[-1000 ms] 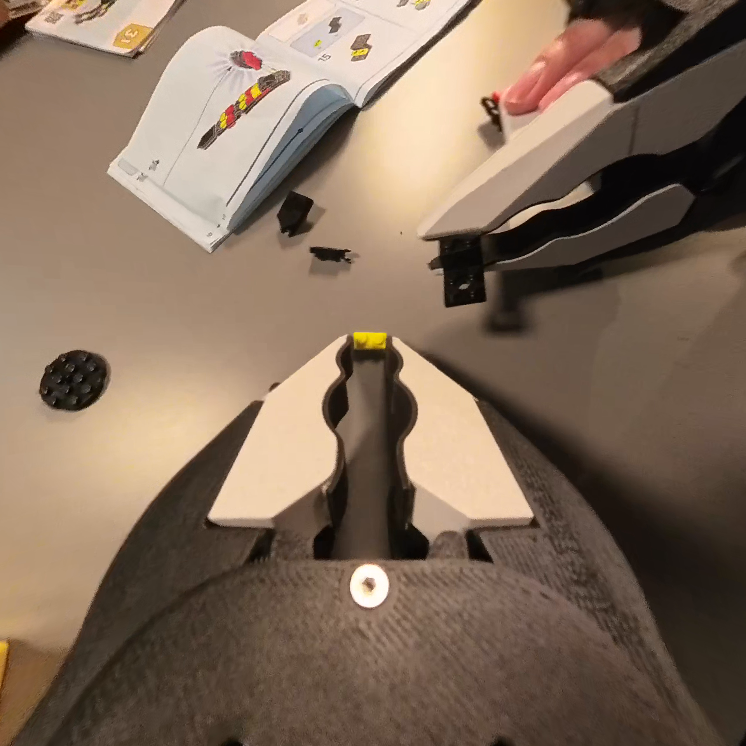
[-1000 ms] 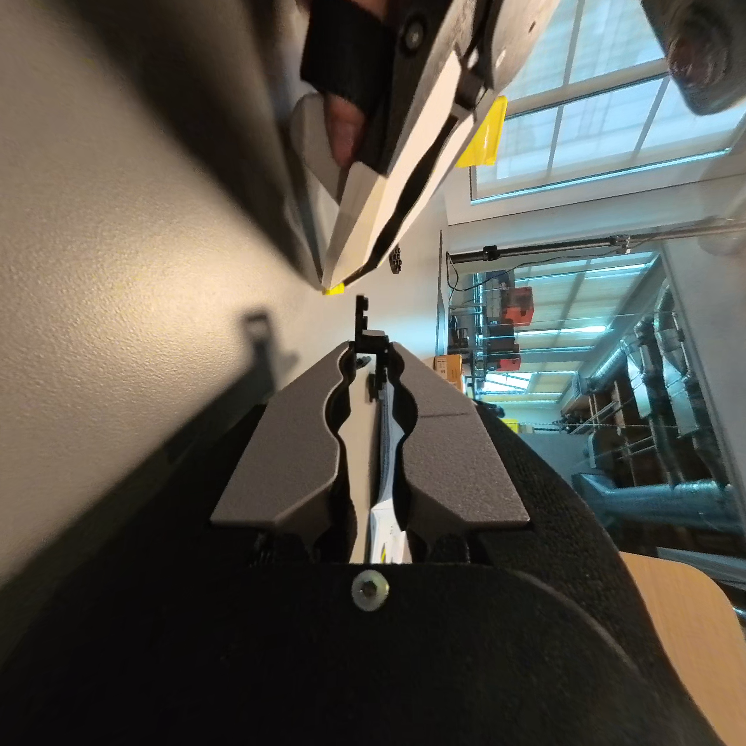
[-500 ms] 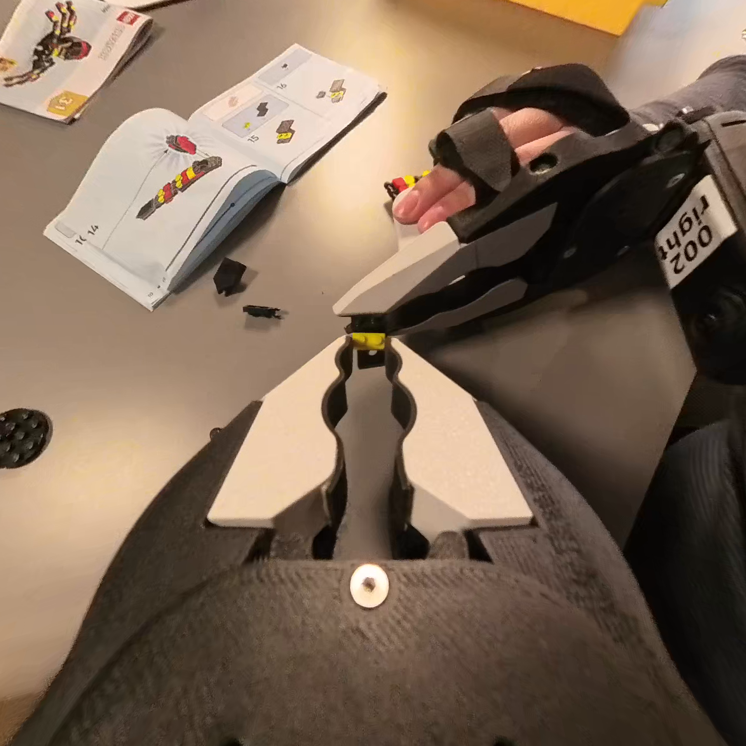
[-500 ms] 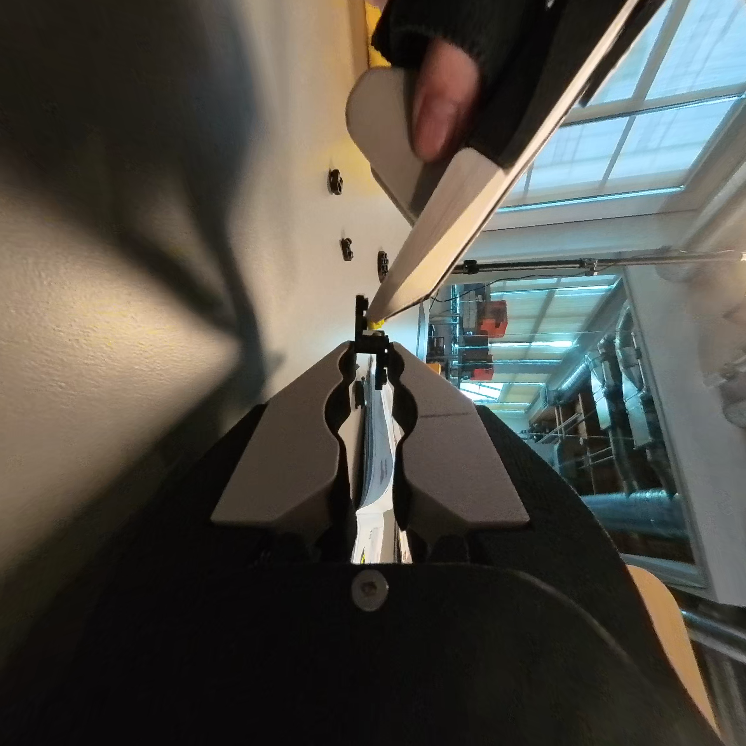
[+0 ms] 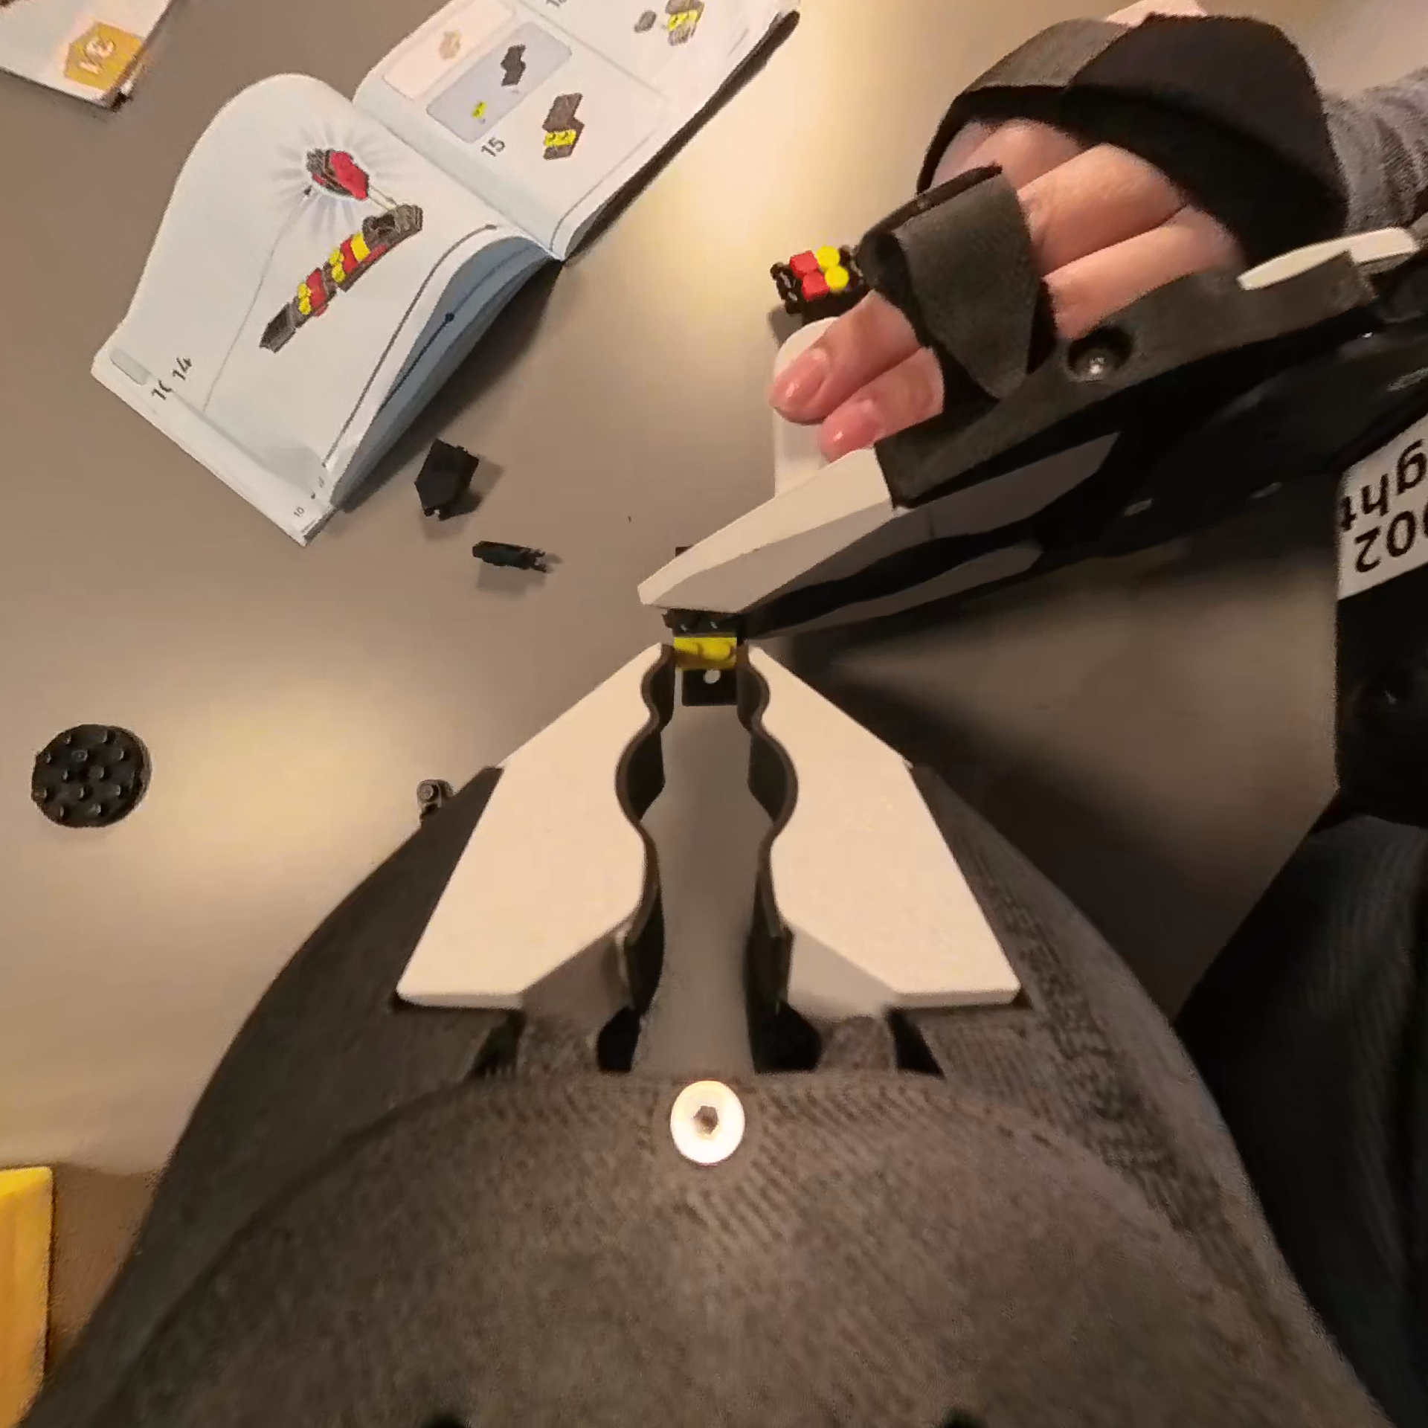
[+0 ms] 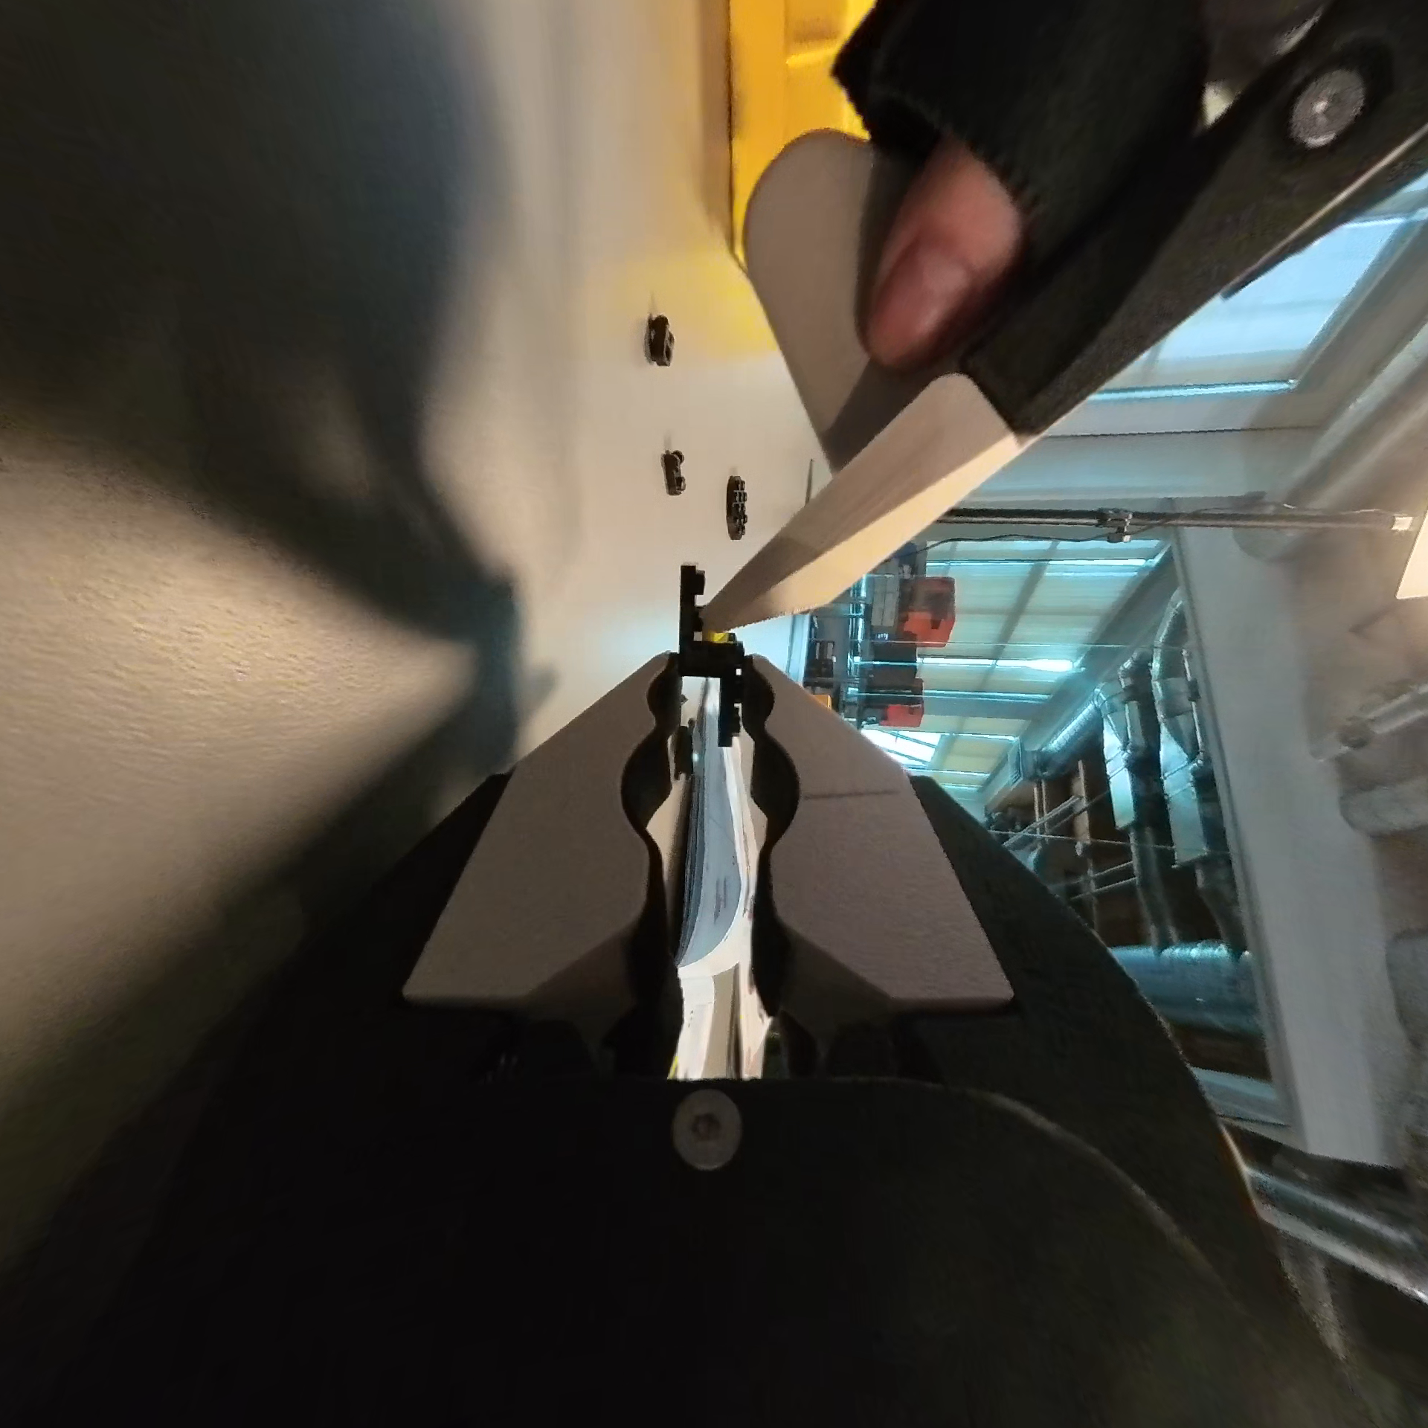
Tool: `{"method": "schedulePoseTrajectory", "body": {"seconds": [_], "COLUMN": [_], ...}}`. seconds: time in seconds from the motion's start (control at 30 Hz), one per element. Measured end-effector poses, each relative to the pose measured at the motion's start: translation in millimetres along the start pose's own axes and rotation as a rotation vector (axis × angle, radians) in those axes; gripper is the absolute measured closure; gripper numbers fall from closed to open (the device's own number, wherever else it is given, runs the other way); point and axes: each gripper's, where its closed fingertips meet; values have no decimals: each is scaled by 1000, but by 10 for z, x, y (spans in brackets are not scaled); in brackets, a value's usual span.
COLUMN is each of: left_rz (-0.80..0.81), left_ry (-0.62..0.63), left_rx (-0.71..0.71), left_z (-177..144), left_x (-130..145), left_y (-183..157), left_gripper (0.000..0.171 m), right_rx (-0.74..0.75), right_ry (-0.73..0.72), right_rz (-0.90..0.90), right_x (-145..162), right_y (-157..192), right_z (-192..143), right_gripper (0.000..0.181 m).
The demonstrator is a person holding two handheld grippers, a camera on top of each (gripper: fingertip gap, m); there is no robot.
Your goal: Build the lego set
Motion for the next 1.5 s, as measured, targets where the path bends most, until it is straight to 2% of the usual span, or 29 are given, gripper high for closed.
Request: {"method": "schedulePoseTrajectory", "body": {"seconds": [0.23, 0.43, 0.53, 0.63, 0.7, 0.8, 0.87, 1.13, 1.37, 1.5], "left_rz": [-9, -19, 35, 223, 411, 654, 748, 933, 991, 997], "left_ry": [31, 92, 5, -163, -249, -339, -348, -317, -322, -329], "left_rx": [-1, -11, -49, -184, -333, -560, -622, -745, -788, -818], "left_z": [-1, 65, 3, -81, -112, -117, -57, 61, 108, 95], "left_x": [8, 93, 56, 10, 25, 36, 70, 114, 109, 91], "left_y": [-4, -7, -8, 13, 12, -21, -35, -1, -22, -6], "left_gripper": [155, 132, 123, 114, 126, 124, 122, 135, 139, 147], "right_rx": [5, 1, -6, -13, -15, -17, -17, -26, -21, -37], "right_ry": [-5, -6, -5, -4, -4, -6, -8, -28, -25, -23], "right_rz": [10, 22, 32, 40, 44, 45, 44, 24, 18, 17], "right_x": [-12, -9, -1, 7, 10, 8, 5, -42, -38, -39], "right_y": [-12, -15, -12, -9, -9, -11, -13, 10, -3, 17], "right_z": [-6, -6, -2, 3, 6, 3, 0, -21, -28, -30], "right_gripper": [168, 168, 168, 168, 168, 168, 168, 168, 168, 168]}}
Point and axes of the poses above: each gripper's, where its closed fingertips meet, z out along the fingers, x out of its underside, y = z × x across the jaws, and after that the axes turned 11 degrees about y, right-handed
